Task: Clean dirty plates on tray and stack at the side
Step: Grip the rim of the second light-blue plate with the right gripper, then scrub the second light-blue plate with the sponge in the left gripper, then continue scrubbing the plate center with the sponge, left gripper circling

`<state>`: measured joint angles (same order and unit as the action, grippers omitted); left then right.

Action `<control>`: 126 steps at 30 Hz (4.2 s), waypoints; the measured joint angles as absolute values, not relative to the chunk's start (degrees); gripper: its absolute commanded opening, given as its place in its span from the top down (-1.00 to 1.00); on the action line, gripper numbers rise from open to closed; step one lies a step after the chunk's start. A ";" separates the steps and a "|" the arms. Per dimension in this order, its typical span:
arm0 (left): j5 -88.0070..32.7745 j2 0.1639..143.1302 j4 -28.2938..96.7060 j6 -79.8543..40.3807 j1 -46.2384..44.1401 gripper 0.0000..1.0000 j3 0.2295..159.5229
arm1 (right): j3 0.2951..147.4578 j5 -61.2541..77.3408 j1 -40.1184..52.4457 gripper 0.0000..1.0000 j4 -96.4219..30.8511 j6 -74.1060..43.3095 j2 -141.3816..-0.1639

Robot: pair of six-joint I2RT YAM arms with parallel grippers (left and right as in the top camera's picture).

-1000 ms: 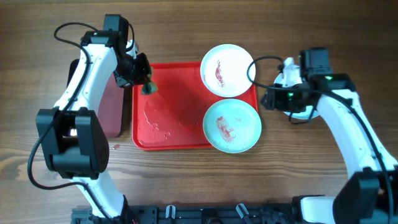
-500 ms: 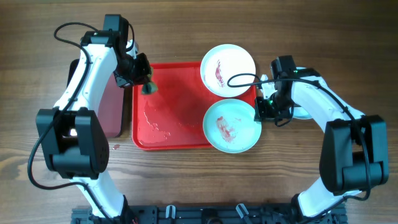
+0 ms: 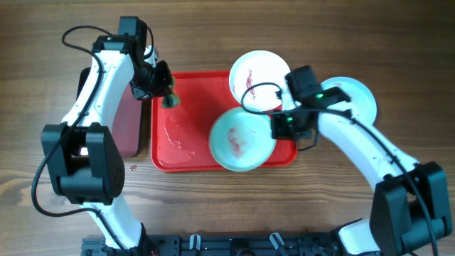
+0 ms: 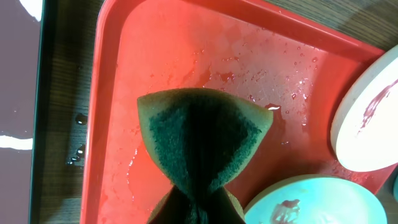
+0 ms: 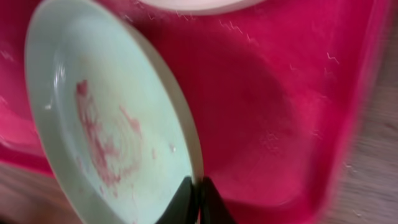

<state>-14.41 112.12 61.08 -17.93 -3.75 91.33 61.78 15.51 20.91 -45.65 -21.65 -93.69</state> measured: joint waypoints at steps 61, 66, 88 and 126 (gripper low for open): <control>-37.95 109.12 28.29 -9.06 -18.48 0.92 57.41 | 61.80 14.70 32.23 0.91 -14.98 -32.69 -110.02; -18.94 105.73 35.20 -22.39 -19.75 0.92 59.64 | 61.98 16.45 33.32 0.91 -13.65 -33.39 -110.37; -14.83 109.30 29.21 -1.87 -22.94 0.92 66.39 | 63.05 17.74 32.67 0.91 -16.64 -34.39 -110.34; 1.50 108.84 47.79 -26.13 -13.37 0.92 68.86 | 63.05 18.98 34.52 0.91 -13.58 -33.15 -110.37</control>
<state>1.50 108.84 47.79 -26.13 -13.37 68.86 63.05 18.98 34.52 -13.58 -33.15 -110.37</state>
